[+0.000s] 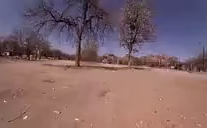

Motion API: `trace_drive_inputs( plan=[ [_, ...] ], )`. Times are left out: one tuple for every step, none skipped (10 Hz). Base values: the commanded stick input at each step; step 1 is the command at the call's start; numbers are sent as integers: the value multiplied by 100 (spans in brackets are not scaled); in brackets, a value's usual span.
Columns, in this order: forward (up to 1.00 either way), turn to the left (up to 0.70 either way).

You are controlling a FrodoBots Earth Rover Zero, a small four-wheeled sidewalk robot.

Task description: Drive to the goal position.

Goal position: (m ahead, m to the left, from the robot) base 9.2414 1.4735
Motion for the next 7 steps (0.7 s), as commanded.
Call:
trace_drive_inputs(
  plan=[
    [100,0],
    [100,0],
    [100,0],
    [100,0],
    [100,0],
    [100,0],
    [100,0]
  ],
)
